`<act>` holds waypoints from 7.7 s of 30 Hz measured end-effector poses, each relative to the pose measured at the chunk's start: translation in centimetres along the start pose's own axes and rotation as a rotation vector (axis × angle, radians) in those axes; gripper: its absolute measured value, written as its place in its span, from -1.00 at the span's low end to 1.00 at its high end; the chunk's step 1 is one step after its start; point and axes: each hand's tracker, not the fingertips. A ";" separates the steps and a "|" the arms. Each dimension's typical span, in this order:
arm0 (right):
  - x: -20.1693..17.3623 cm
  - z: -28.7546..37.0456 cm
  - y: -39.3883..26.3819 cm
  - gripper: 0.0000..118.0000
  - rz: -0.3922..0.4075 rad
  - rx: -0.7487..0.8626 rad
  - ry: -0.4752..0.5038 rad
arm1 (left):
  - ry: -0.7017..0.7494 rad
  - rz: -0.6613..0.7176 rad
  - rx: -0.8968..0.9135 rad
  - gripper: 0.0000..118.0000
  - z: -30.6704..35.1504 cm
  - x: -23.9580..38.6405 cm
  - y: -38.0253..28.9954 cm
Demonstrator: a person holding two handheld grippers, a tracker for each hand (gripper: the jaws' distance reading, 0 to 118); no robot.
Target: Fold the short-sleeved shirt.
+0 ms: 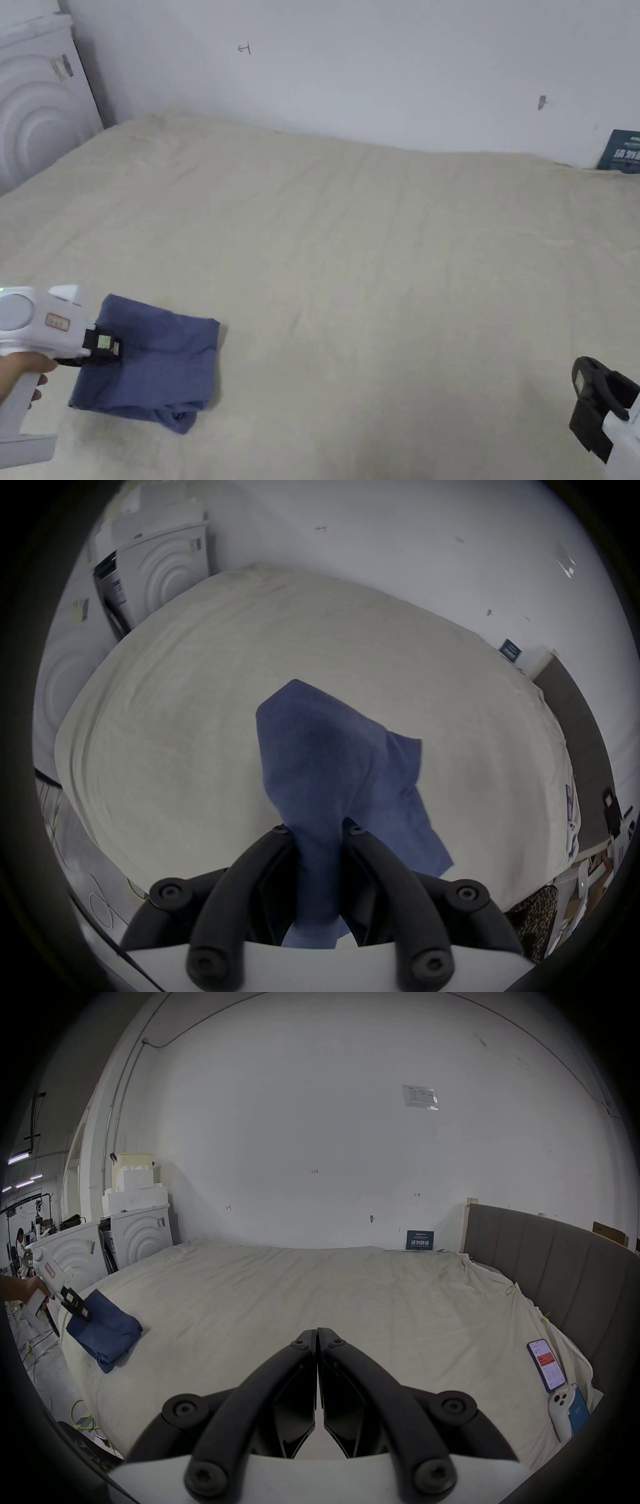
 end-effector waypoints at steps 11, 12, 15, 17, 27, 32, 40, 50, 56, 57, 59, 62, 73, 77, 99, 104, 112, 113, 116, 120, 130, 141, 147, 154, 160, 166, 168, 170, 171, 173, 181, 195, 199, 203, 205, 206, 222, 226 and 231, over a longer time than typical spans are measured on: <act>0.4 0.9 0.0 -1.00 0.012 -0.026 -0.008 | 0.145 0.100 -0.040 -0.22 -4.4 -0.5 -1.8; 0.6 1.2 0.1 -1.00 0.006 -0.024 -0.007 | 0.177 0.103 -0.032 0.17 -4.3 -0.3 -1.9; 1.1 1.8 0.6 -1.00 -0.015 -0.018 -0.002 | 0.209 0.089 0.027 0.88 -2.9 0.1 -2.1; 1.1 1.7 0.9 -1.00 -0.026 -0.009 -0.004 | 0.191 0.096 0.128 0.90 -0.9 0.8 -2.1; 1.1 4.2 4.6 -1.00 -0.023 0.057 -0.090 | 0.137 -0.068 0.620 0.91 11.5 9.8 -2.8; 3.8 3.5 6.7 -1.00 0.002 0.099 -0.122 | 0.019 -0.097 0.727 0.88 16.0 14.8 -3.7; 4.8 6.0 8.2 -1.00 0.024 0.156 -0.141 | -0.051 -0.112 0.964 0.56 19.4 22.6 -7.0; 5.9 8.0 8.1 -1.00 0.009 0.189 -0.169 | -0.074 -0.242 1.076 -0.84 17.7 29.0 -10.8; 6.3 8.7 7.7 -1.00 0.004 0.194 -0.191 | -0.129 -0.284 1.061 -1.00 16.0 31.2 -12.9; 6.3 8.9 7.7 -1.00 0.005 0.194 -0.192 | -0.134 -0.279 1.062 -1.00 15.7 31.3 -13.1; 6.4 9.0 7.5 -1.00 0.006 0.191 -0.196 | -0.139 -0.290 1.066 -1.00 15.5 31.9 -13.7; 6.5 9.3 7.4 -1.00 0.000 0.193 -0.200 | -0.145 -0.298 1.058 -1.00 15.2 32.1 -14.0; 6.5 9.7 7.3 -1.00 0.000 0.201 -0.201 | -0.151 -0.305 1.052 -1.00 15.2 32.7 -14.5; 6.5 9.8 7.4 -1.00 0.002 0.205 -0.202 | -0.151 -0.307 1.049 -1.00 15.1 32.9 -14.6; 6.5 10.0 7.3 -1.00 0.005 0.207 -0.200 | -0.152 -0.312 1.047 -1.00 15.3 33.0 -14.9; 6.6 10.0 7.2 -1.00 0.005 0.206 -0.200 | -0.153 -0.311 1.049 -1.00 15.2 33.0 -14.9; 6.6 10.0 7.1 -1.00 0.006 0.204 -0.202 | -0.153 -0.311 1.050 -1.00 15.2 33.1 -14.9; 6.6 10.0 7.1 -1.00 0.005 0.205 -0.202 | -0.150 -0.313 1.053 -1.00 15.2 33.1 -14.9; 6.6 10.0 7.1 -1.00 0.007 0.203 -0.203 | -0.145 -0.315 1.062 -1.00 15.1 33.2 -15.0; 6.6 10.0 7.1 -0.84 0.001 0.208 -0.204 | -0.150 -0.297 1.070 -0.68 15.0 33.1 -15.1; 6.6 9.9 7.0 0.82 -0.009 0.207 -0.214 | -0.157 -0.293 1.075 1.00 15.2 33.0 -15.3; 6.3 10.0 6.9 1.00 -0.014 0.217 -0.214 | -0.143 -0.291 1.084 1.00 15.2 32.8 -15.3; 6.2 10.1 7.0 1.00 -0.013 0.218 -0.213 | -0.134 -0.295 1.091 1.00 15.3 32.7 -15.4; 6.1 10.1 7.1 1.00 -0.007 0.221 -0.209 | -0.131 -0.295 1.095 1.00 15.4 32.6 -15.3; 6.1 10.2 7.2 1.00 -0.008 0.222 -0.210 | -0.128 -0.293 1.101 1.00 15.5 32.6 -15.4; 6.1 10.3 7.3 1.00 -0.009 0.227 -0.211 | -0.122 -0.299 1.107 1.00 15.5 32.6 -15.3; 6.1 10.3 7.3 1.00 -0.008 0.227 -0.211 | -0.124 -0.299 1.107 1.00 15.5 32.7 -15.3; 6.1 10.3 7.3 1.00 -0.009 0.228 -0.211 | -0.122 -0.300 1.109 1.00 15.5 32.7 -15.3; 6.1 10.3 7.3 1.00 -0.009 0.227 -0.212 | -0.123 -0.302 1.111 1.00 15.5 32.7 -15.3; 6.1 10.3 7.3 1.00 -0.008 0.227 -0.213 | -0.121 -0.303 1.115 1.00 15.5 32.7 -15.3; 6.2 10.3 7.3 1.00 -0.005 0.226 -0.216 | -0.121 -0.308 1.111 1.00 15.3 32.8 -15.4; 5.2 10.8 7.7 1.00 -0.001 0.228 -0.216 | -0.120 -0.303 1.113 1.00 15.5 32.6 -15.3; 5.2 10.7 7.7 1.00 -0.001 0.227 -0.217 | -0.121 -0.305 1.113 1.00 15.5 32.6 -15.4; 5.0 10.8 7.9 1.00 -0.002 0.232 -0.216 | -0.119 -0.307 1.113 1.00 15.5 32.6 -15.3; 5.0 10.8 7.9 1.00 -0.001 0.232 -0.216 | -0.120 -0.309 1.113 1.00 15.5 32.7 -15.3; 5.0 10.8 7.9 1.00 -0.001 0.232 -0.215 | -0.119 -0.308 1.113 1.00 15.5 32.7 -15.3; 4.0 11.5 8.7 1.00 0.003 0.236 -0.215 | -0.117 -0.312 1.114 1.00 15.6 32.8 -15.3; 4.1 11.4 8.7 1.00 0.008 0.234 -0.216 | -0.120 -0.303 1.114 1.00 15.6 32.7 -15.2; 4.2 11.2 8.5 1.00 0.008 0.232 -0.215 | -0.120 -0.302 1.113 1.00 15.5 32.7 -15.2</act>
